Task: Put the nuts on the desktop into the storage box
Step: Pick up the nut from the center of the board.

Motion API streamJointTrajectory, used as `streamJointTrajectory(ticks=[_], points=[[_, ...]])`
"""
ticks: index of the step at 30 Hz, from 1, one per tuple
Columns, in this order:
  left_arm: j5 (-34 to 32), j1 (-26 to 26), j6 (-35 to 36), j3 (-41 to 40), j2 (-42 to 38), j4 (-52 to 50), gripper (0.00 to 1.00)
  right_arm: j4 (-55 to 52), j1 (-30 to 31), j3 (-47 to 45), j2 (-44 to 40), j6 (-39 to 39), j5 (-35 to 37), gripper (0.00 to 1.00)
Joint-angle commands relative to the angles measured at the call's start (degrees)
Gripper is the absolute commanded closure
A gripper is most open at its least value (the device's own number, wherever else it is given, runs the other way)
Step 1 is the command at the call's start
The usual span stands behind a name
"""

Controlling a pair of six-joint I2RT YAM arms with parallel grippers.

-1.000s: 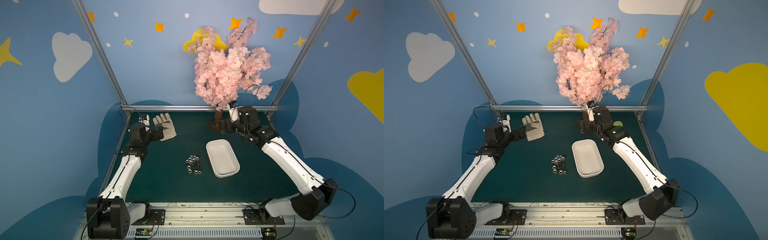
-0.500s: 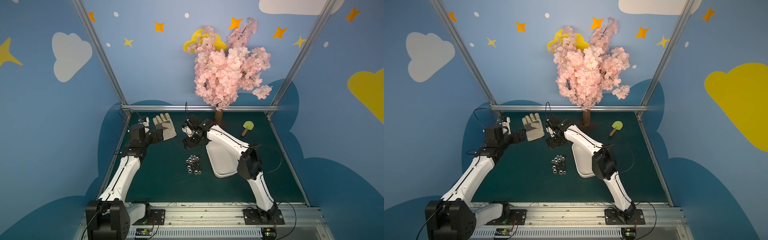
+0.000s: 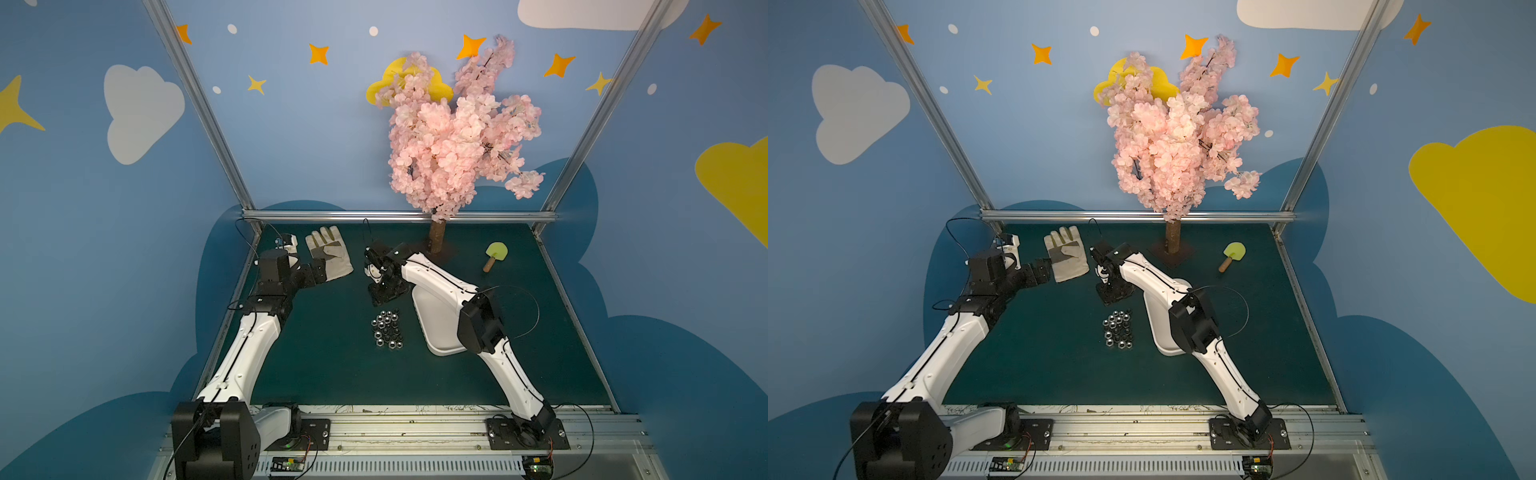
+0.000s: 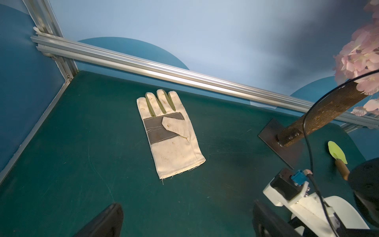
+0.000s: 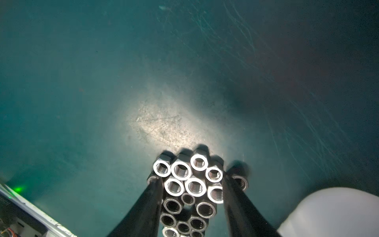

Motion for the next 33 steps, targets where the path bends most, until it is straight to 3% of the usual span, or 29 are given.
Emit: streamJointTrajectory(ticks=[1,18,33], points=[[0.8,0.22,-0.67,-0.51,0.5,0.48,0.0,-1.8,0.88,0.13,2.34,0.71,0.86,0.5],[-0.52,0.41,-0.52,-0.86,-0.01,0.29,0.0,-0.79,1.3,-4.05,3.89,2.22,3.55,0.64],[-1.86,0.47,-0.6,-1.61,-0.82,0.02,0.0,1.33,1.92,-7.96,2.19,4.2,0.39,0.62]])
